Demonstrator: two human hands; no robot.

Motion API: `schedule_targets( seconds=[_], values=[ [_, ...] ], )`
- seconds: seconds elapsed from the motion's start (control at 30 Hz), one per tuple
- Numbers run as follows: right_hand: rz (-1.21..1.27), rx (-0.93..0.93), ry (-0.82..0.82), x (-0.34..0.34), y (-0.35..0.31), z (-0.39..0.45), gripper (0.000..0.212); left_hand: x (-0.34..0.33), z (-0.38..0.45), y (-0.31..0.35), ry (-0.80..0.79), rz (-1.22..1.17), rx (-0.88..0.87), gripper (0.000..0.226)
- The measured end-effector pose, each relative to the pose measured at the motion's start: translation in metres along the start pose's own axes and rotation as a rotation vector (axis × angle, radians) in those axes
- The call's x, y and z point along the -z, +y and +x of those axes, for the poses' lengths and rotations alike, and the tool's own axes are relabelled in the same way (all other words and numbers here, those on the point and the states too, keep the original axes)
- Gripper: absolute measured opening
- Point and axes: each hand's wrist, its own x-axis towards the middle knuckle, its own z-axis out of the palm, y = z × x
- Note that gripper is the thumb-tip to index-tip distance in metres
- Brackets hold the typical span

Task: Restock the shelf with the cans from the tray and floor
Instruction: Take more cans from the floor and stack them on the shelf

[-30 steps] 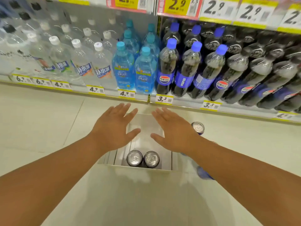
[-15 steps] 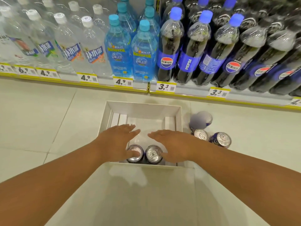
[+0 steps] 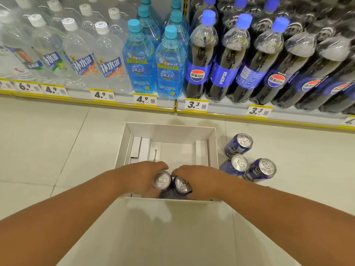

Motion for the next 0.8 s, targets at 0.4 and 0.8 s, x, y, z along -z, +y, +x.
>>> schedule_targets(
  seconds=[0.4,0.8],
  values=[
    [0.397,-0.335,0.241,-0.026,0.001,0.009,0.063,-0.025,0.012,-0.004,0.124,-0.219,0.031,0.059],
    [0.618,-0.246,0.636,0.050,0.003,-0.005,0.074,0.031,0.005,0.024,0.468,-0.537,0.029,0.068]
  ],
)
